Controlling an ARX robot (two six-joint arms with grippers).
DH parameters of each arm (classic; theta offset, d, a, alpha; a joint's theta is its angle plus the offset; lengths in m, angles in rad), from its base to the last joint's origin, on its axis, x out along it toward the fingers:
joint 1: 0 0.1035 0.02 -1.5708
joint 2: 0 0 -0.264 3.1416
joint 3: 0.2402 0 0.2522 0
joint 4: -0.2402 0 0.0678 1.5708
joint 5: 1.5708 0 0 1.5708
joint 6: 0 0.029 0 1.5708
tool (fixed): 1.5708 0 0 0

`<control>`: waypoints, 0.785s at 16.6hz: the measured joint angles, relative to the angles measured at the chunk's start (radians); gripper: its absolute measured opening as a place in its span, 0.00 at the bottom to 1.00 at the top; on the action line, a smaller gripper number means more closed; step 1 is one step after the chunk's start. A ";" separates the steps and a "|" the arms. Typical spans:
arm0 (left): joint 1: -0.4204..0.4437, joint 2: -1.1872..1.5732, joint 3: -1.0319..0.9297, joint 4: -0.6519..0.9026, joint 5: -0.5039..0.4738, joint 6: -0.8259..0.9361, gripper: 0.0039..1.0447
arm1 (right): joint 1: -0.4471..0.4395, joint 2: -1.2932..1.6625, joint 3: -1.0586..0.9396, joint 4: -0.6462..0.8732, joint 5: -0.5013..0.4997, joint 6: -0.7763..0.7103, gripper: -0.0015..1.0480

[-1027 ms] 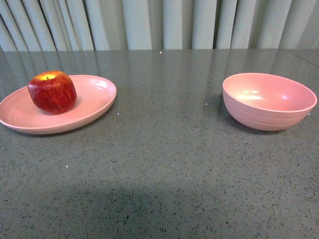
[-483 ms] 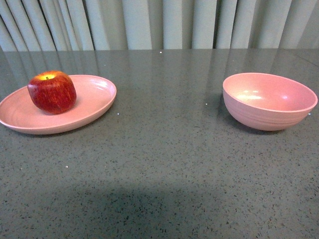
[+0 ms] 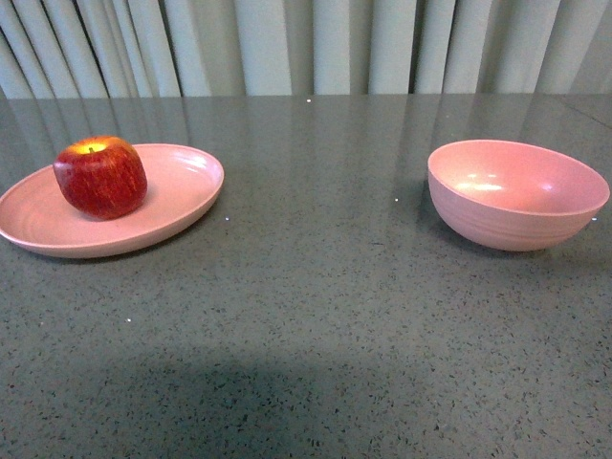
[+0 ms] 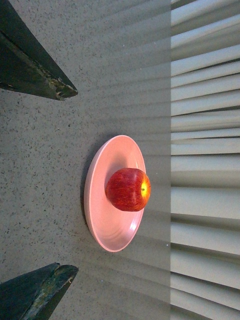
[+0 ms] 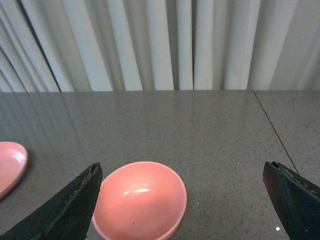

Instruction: Move apple from plate to bowl

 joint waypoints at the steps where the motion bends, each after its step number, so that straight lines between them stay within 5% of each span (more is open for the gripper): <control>1: 0.000 0.000 0.000 0.000 0.000 0.000 0.94 | 0.006 0.081 0.048 0.002 0.021 -0.013 0.94; 8: 0.000 0.000 0.000 0.000 0.000 0.000 0.94 | 0.019 0.646 0.414 -0.159 0.104 -0.033 0.94; 13: 0.000 0.000 0.000 0.000 0.000 0.000 0.94 | 0.019 0.799 0.480 -0.251 0.144 -0.019 0.94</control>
